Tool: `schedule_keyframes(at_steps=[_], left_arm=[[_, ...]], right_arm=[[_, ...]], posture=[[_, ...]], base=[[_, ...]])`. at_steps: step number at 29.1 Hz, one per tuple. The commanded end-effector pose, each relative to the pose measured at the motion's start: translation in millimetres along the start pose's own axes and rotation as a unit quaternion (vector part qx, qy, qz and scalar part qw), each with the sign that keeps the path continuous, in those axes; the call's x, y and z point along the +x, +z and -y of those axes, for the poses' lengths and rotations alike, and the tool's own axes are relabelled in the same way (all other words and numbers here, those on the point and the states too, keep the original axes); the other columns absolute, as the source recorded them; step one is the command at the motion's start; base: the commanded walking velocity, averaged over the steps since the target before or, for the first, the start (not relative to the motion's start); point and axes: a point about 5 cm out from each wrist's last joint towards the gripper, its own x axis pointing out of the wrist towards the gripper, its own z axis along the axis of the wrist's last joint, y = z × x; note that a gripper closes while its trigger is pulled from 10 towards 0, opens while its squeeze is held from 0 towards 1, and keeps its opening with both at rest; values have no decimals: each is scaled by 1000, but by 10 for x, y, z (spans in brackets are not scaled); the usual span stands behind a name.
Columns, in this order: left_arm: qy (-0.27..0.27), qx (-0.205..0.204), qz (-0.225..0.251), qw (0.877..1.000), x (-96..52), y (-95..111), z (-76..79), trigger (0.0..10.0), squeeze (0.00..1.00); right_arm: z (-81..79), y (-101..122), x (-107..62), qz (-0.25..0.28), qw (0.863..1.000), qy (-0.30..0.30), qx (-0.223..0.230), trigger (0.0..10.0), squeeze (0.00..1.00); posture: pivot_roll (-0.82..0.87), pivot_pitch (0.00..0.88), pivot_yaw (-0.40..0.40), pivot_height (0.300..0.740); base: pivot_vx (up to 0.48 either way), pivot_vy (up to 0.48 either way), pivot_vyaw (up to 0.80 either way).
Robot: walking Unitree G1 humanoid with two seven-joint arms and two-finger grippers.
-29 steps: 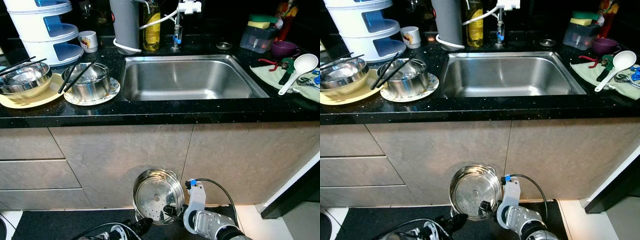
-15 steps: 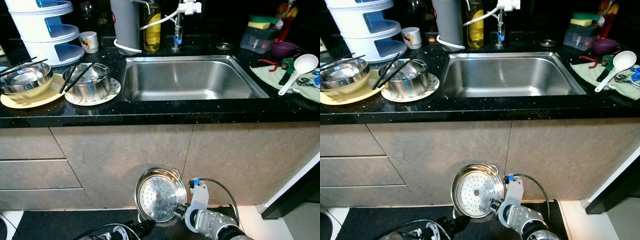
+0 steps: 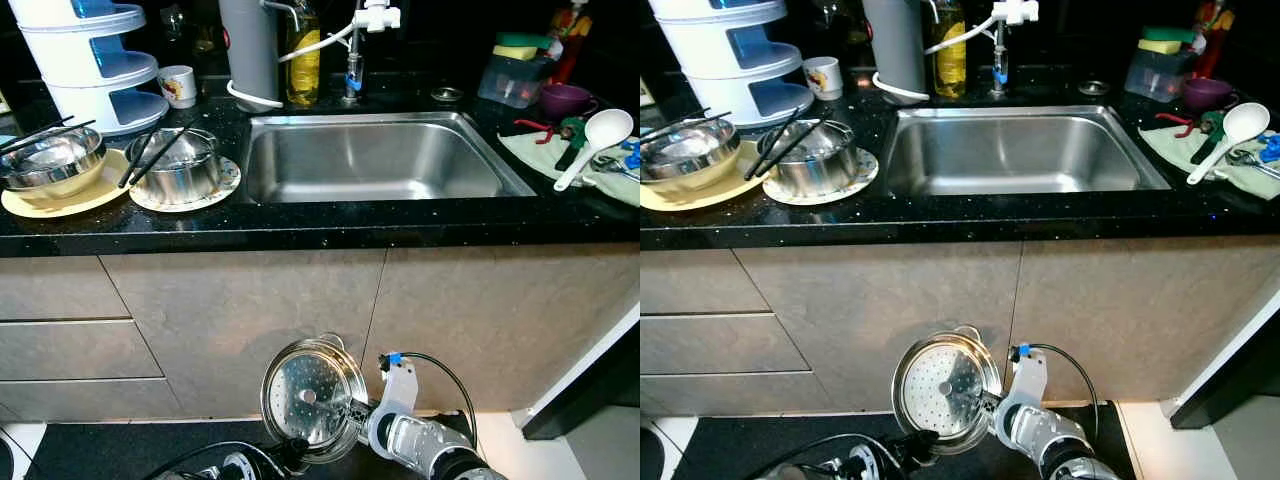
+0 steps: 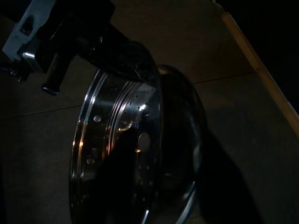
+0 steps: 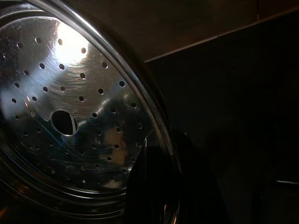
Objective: Kitchen organization
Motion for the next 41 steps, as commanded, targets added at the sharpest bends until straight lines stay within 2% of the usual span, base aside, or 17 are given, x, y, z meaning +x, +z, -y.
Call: schedule_keyframes(at_steps=[1, 4, 5, 6, 7, 14, 16, 17, 18, 29, 33, 36, 37, 38, 39, 40, 41], left_arm=[[8, -2, -10, 1000, -3, -80, -59, 10000, 1000], [9, 9, 2, 1000, 11, -63, -67, 10000, 1000], [8, 14, 7, 1000, 17, -54, -69, 10000, 929], [8, 14, 7, 1000, 17, -54, -69, 10000, 929], [11, 17, 15, 1000, 27, -37, -76, 10000, 0], [12, 28, 54, 998, 81, 31, -117, 10000, 0], [9, 41, 73, 996, 120, 62, -141, 10000, 0], [9, 41, 73, 996, 120, 62, -141, 10000, 0], [7, 46, 79, 996, 144, 73, -155, 10000, 0], [7, 49, 79, 996, 154, 66, -172, 10000, 0], [0, 38, 67, 997, 146, 43, -163, 10000, 0], [-29, -55, -20, 998, 98, -77, -109, 10000, 0], [-29, -55, -20, 998, 98, -77, -109, 10000, 0], [-35, -121, -76, 989, 63, -151, -85, 10000, 0], [-37, -166, -109, 979, 36, -196, -67, 10000, 0], [-42, -229, -149, 961, 0, -235, -27, 10000, 0], [-42, -229, -149, 961, 0, -235, -27, 10000, 0]], right_arm=[[27, -131, 10, -26, 1000, -5, 1, 0, 0], [26, -142, 12, -27, 1000, -6, 0, 0, 0], [25, -148, 13, -28, 1000, -7, 0, 0, 0], [25, -148, 13, -28, 1000, -7, 0, 0, 0], [26, -157, 14, -29, 1000, -8, 1, 0, 0], [56, -201, 16, -34, 999, -28, -1, 0, 0], [200, -176, -11, -11, 995, -99, -6, 0, 0], [200, -176, -11, -11, 995, -99, -6, 0, 0], [311, -158, -42, 8, 989, -149, 0, 0, 0], [453, -226, -84, 11, 981, -193, -6, 0, 0], [483, -247, -93, 9, 979, -204, -25, 0, 0], [599, -273, -138, 12, 972, -232, -31, 0, 0], [599, -273, -138, 12, 972, -232, -31, 0, 0], [662, -277, -165, 16, 969, -244, -38, 0, 0], [701, -279, -182, 18, 967, -252, -43, 0, 0], [750, -267, -207, 26, 963, -260, -61, 0, 0], [750, -267, -207, 26, 963, -260, -61, 0, 0]], posture=[[-84, 120, -3, 740], [-84, 120, -3, 740], [-83, 120, -5, 740], [-83, 120, -5, 740], [-83, 120, -5, 740], [-81, 120, -8, 740], [-80, 120, -8, 740], [-80, 120, -8, 740], [-80, 120, -8, 740], [-81, 120, -5, 740], [-82, 120, -7, 740], [-82, 119, -5, 740], [-82, 119, -5, 740], [-82, 119, -5, 740], [-82, 119, -5, 740], [-82, 119, -5, 740], [-82, 119, -5, 740]], base=[[0, 0, 0], [0, 0, 0], [0, 0, 0], [0, 0, 0], [0, 0, 0], [0, 0, 0], [0, 0, 0], [0, 0, 0], [0, 0, 0], [0, 0, 0], [0, 0, 0], [0, 0, 0], [0, 0, 0], [0, 0, 0], [0, 0, 0], [0, 0, 0], [0, 0, 0]])
